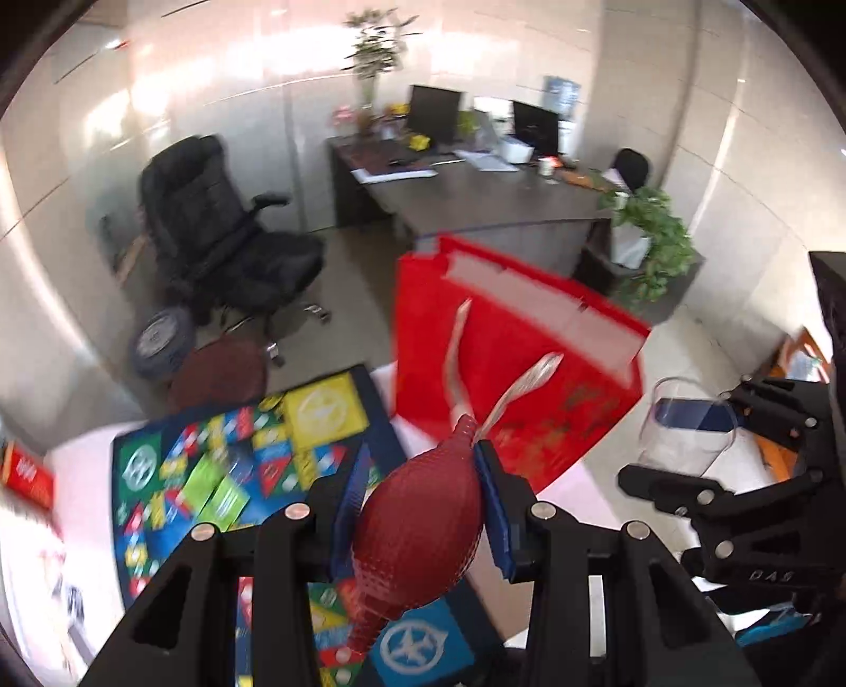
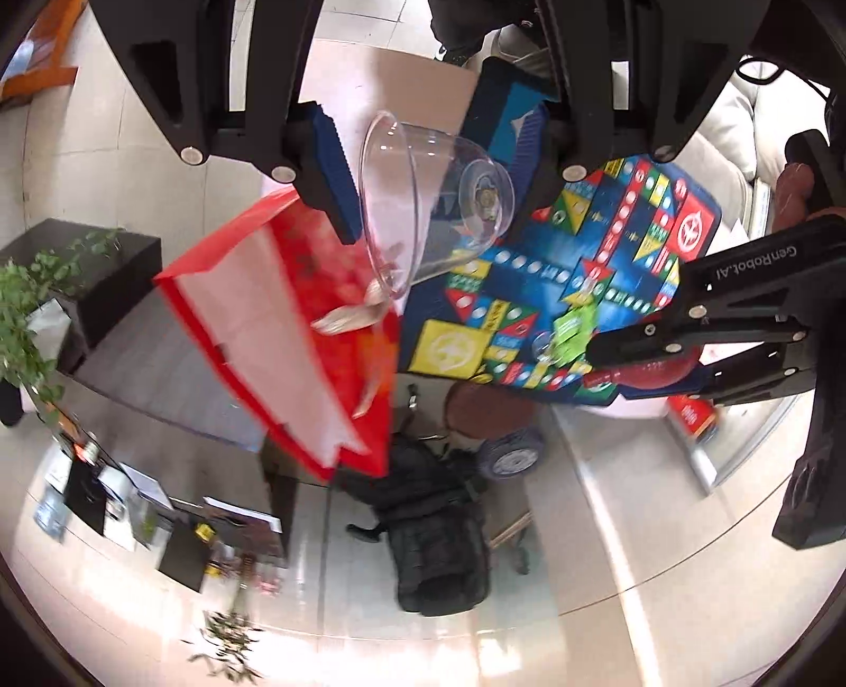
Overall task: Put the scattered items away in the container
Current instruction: 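Lift the red bulb and clear cup and carry both toward the red gift bag, then open the left tool to drop the red bulb into the bag while the right tool holds the clear cup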
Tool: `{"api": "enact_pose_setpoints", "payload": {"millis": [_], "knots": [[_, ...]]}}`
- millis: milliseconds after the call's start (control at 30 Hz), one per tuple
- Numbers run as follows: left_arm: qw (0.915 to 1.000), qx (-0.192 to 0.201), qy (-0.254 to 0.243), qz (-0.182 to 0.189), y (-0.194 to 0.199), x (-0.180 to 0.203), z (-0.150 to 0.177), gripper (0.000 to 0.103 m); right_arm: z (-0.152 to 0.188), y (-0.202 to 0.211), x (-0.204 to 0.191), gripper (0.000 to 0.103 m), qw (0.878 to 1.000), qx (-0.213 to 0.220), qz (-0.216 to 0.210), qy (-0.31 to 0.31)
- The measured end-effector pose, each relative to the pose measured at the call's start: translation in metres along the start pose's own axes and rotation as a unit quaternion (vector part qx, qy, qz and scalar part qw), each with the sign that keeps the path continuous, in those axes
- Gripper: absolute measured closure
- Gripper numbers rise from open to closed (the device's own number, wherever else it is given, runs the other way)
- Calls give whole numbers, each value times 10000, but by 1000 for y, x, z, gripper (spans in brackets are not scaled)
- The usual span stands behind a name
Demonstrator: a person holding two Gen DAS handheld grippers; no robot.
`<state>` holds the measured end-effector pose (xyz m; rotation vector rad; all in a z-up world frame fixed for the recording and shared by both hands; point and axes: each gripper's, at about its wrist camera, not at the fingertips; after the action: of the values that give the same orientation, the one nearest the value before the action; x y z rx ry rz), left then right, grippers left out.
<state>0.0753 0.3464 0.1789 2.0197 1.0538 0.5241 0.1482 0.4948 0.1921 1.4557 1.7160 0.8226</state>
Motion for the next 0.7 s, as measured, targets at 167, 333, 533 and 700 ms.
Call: {"api": "enact_pose_setpoints", "payload": {"millis": [167, 333, 533, 700], "knots": [[9979, 175, -584, 196, -18, 22, -54, 59, -24, 14, 28, 46, 9993, 199, 251, -191], [9950, 290, -877, 372, -24, 37, -90, 59, -42, 23, 47, 46, 9983, 323, 370, -321], [9900, 252, -1295, 496, -48, 57, -128, 59, -60, 19, 73, 46, 9970, 306, 412, -577], [9874, -19, -1464, 593, -86, 65, -150, 59, -74, -3, 97, 46, 9951, 226, 322, -912]]}}
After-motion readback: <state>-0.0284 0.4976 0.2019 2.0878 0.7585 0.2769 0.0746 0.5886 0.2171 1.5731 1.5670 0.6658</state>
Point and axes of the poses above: each gripper's, at about its wrist camera, not at the fingertips, and y roughly against the way its jaws point, x to its right, z to its underside, and after that the axes turned 6 degrees about -y, right-handed
